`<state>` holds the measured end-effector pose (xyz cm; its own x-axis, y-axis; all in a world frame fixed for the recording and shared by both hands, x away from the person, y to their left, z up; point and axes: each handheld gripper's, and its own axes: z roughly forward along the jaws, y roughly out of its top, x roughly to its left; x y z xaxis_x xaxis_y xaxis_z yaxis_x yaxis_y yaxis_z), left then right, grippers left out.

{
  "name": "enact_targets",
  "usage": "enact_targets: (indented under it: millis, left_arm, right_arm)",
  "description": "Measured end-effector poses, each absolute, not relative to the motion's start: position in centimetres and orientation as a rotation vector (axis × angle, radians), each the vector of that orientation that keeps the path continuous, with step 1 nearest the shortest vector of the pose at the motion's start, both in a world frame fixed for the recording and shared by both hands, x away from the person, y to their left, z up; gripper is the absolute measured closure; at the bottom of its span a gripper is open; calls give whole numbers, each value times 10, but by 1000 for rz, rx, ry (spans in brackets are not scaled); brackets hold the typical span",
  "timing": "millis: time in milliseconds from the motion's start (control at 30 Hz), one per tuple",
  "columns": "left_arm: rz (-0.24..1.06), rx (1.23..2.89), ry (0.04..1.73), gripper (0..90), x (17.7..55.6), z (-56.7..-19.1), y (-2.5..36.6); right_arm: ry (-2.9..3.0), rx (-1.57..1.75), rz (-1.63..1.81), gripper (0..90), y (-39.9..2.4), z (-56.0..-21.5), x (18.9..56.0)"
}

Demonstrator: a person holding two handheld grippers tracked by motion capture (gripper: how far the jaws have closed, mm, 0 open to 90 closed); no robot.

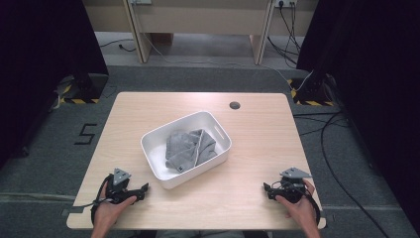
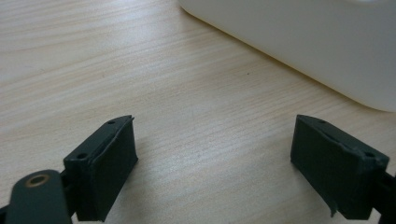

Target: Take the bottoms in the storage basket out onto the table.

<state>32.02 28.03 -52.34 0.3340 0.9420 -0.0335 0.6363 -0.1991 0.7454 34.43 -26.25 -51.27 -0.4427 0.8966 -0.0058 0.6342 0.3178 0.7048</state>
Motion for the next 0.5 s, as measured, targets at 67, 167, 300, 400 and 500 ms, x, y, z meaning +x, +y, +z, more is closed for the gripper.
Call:
enact_targets:
  millis: [67,167,300,400,500]
  left_arm:
    - [574,1925,1377,133,320,-523,280]
    - [563,1933,1353,142,320,-523,280]
    - [523,1899,1352,156,321,-522,281]
    - [524,1885,1344,165,321,-519,280]
    - [510,1863,1325,164,321,-511,277]
  right_arm:
    - [2193,1357,898,148,-263,-513,344]
    - [2192,1360,899,148,-263,-513,344]
    - [2192,1360,900,147,-263,-513,344]
    - [2192,1358,901,148,-263,-513,344]
    - [2186,1351,915,148,-263,-514,344]
